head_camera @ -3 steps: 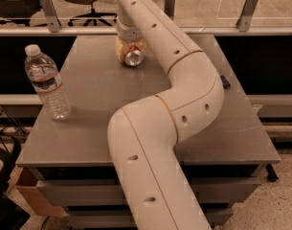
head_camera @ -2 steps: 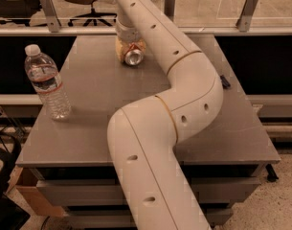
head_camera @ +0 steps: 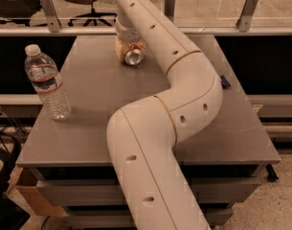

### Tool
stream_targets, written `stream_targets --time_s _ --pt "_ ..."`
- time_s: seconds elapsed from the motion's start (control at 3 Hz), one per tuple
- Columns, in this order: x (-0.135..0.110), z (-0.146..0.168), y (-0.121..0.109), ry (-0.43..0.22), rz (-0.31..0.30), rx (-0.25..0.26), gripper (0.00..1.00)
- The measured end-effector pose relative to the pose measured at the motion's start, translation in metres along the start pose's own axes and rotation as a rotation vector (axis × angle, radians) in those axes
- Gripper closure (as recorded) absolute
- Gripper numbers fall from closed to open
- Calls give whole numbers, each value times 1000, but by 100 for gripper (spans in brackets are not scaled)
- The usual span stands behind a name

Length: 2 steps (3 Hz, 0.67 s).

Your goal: Place coke can upright

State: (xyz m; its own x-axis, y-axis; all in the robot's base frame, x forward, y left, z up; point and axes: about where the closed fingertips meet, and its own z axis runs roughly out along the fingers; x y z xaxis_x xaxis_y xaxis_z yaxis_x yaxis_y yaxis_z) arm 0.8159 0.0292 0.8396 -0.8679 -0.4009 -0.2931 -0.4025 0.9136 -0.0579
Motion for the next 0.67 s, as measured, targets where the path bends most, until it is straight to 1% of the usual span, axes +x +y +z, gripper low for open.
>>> stream_targets --time_s 0.33,0.67 --pt "-3 -23 -18 -31 16 71 100" --pt "4 -49 -41 -41 45 138 100"
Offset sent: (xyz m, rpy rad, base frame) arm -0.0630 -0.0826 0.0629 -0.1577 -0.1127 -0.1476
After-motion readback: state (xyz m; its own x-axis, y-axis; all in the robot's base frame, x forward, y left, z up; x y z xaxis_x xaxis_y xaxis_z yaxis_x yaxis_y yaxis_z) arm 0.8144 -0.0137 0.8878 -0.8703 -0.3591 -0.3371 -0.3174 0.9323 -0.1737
